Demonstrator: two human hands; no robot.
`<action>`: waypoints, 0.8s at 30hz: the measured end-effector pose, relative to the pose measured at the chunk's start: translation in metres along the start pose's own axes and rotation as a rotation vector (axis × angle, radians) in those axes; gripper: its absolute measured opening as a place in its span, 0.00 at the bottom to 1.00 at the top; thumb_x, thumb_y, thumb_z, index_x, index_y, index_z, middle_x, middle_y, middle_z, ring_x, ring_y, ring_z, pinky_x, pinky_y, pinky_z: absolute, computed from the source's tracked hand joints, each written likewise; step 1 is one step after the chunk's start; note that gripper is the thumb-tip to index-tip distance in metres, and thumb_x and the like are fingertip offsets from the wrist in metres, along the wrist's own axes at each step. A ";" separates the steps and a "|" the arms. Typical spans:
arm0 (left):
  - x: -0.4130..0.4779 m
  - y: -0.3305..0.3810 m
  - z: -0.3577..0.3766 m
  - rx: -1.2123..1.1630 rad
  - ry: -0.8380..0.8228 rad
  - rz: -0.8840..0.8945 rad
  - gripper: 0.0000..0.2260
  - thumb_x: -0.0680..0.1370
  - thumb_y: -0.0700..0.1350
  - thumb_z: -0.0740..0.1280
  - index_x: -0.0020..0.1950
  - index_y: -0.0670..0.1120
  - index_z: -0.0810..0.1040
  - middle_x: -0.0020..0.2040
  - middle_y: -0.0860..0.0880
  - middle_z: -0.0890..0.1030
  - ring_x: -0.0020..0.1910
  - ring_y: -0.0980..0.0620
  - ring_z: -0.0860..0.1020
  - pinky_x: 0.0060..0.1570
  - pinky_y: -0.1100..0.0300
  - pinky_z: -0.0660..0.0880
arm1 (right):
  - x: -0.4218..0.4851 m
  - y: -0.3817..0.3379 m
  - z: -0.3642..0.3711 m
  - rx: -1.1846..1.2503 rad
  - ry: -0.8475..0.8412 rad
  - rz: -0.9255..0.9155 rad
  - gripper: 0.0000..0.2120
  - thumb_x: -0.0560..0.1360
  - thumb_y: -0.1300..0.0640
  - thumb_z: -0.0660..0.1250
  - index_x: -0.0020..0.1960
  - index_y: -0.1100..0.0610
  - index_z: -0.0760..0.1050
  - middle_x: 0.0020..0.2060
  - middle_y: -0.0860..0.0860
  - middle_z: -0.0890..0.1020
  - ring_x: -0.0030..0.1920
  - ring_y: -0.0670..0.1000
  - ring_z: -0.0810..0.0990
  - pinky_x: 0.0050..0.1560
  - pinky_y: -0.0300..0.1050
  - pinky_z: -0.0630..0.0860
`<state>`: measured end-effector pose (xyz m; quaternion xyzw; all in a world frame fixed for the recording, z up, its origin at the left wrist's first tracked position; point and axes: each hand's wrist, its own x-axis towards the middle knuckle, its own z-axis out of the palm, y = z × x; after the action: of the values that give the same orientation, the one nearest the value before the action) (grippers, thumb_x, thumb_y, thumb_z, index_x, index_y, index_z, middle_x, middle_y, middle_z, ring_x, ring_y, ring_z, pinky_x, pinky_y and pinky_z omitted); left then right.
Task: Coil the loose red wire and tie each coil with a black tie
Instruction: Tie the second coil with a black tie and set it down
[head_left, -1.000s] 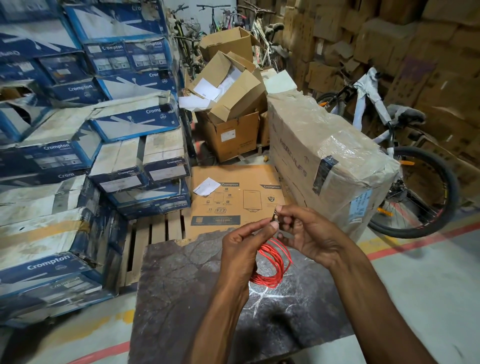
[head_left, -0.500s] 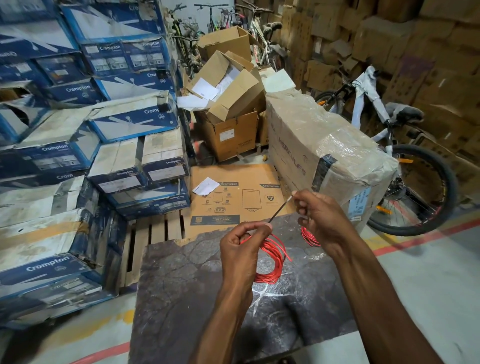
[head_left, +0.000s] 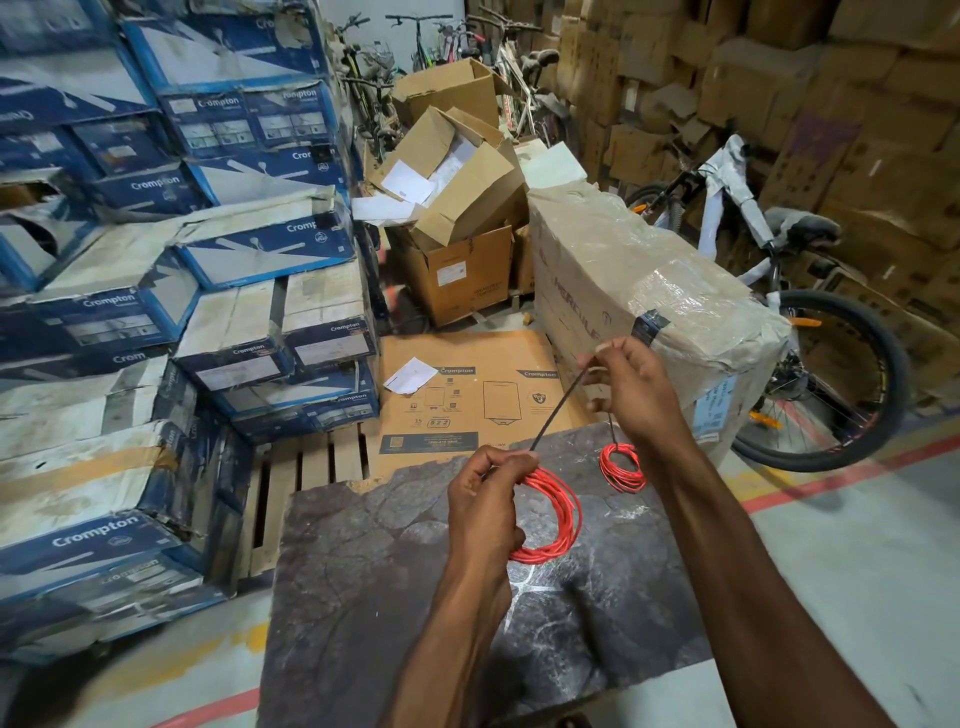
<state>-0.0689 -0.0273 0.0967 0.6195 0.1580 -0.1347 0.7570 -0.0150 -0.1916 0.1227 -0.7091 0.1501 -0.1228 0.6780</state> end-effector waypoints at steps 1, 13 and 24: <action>0.001 -0.001 -0.001 -0.008 0.003 -0.013 0.13 0.76 0.40 0.70 0.33 0.50 0.77 0.24 0.56 0.66 0.29 0.54 0.57 0.28 0.61 0.53 | 0.000 0.001 0.001 0.077 -0.039 0.049 0.09 0.86 0.56 0.58 0.48 0.53 0.73 0.44 0.50 0.86 0.46 0.51 0.80 0.39 0.44 0.76; 0.005 -0.005 -0.002 -0.084 -0.008 -0.050 0.09 0.77 0.44 0.72 0.38 0.50 0.78 0.24 0.58 0.65 0.26 0.56 0.58 0.26 0.63 0.58 | -0.012 0.018 0.023 0.319 -0.131 0.091 0.14 0.81 0.64 0.68 0.66 0.63 0.74 0.44 0.52 0.89 0.43 0.47 0.87 0.49 0.41 0.83; 0.007 -0.001 -0.003 0.011 -0.084 -0.053 0.09 0.77 0.42 0.68 0.37 0.48 0.74 0.29 0.52 0.62 0.25 0.53 0.59 0.25 0.62 0.63 | 0.001 0.016 0.025 -0.007 0.009 -0.271 0.03 0.80 0.62 0.71 0.51 0.57 0.84 0.40 0.53 0.89 0.44 0.54 0.88 0.49 0.49 0.84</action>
<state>-0.0631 -0.0243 0.0926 0.6133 0.1417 -0.1812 0.7556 -0.0049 -0.1692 0.1055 -0.7247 0.0565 -0.2157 0.6520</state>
